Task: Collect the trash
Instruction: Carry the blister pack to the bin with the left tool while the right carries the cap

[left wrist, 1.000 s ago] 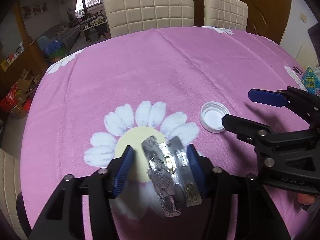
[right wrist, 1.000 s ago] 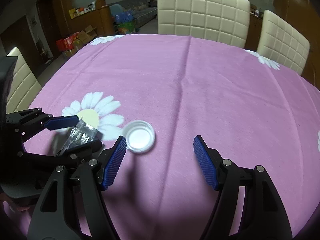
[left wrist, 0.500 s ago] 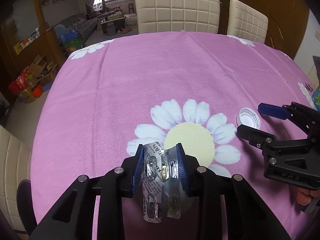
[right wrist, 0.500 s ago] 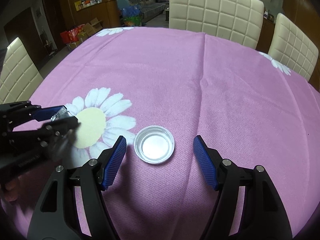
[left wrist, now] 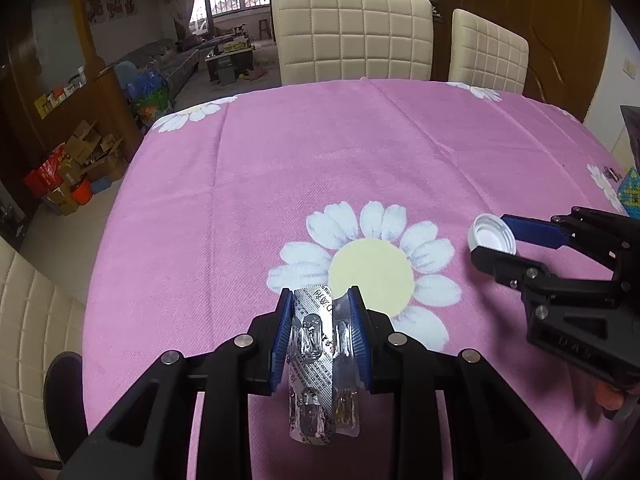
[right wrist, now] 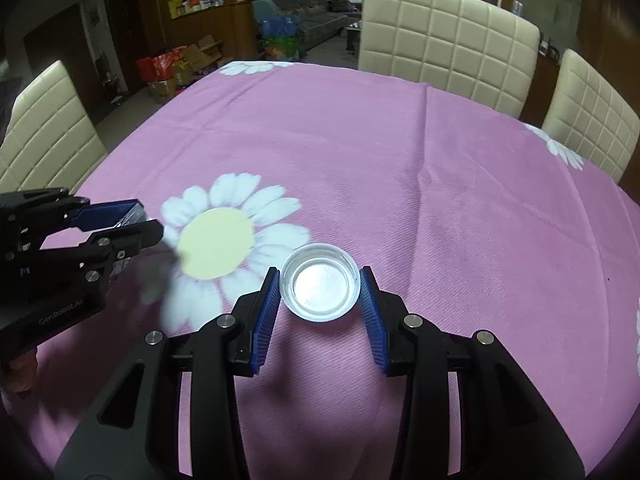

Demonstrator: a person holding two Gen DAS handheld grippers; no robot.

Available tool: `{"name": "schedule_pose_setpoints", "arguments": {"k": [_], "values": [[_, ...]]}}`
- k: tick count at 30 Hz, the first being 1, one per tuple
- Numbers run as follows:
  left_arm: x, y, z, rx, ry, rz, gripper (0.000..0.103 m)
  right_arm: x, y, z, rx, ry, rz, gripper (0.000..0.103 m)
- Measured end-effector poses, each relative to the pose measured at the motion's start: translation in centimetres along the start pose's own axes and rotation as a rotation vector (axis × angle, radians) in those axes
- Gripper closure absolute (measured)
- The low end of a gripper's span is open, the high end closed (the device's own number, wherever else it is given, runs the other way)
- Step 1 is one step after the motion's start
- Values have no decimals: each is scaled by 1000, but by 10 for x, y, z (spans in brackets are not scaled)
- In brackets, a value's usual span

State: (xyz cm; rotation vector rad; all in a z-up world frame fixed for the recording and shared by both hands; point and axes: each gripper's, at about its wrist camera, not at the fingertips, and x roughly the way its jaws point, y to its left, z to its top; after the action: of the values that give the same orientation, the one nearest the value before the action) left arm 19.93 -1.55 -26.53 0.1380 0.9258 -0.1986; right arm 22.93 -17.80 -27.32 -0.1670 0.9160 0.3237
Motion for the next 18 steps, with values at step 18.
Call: {"name": "schedule_pose_setpoints", "arguments": {"k": [18], "values": [[-77, 9, -39, -41, -68, 69, 75, -63, 66, -15, -129, -53, 74, 62]]}}
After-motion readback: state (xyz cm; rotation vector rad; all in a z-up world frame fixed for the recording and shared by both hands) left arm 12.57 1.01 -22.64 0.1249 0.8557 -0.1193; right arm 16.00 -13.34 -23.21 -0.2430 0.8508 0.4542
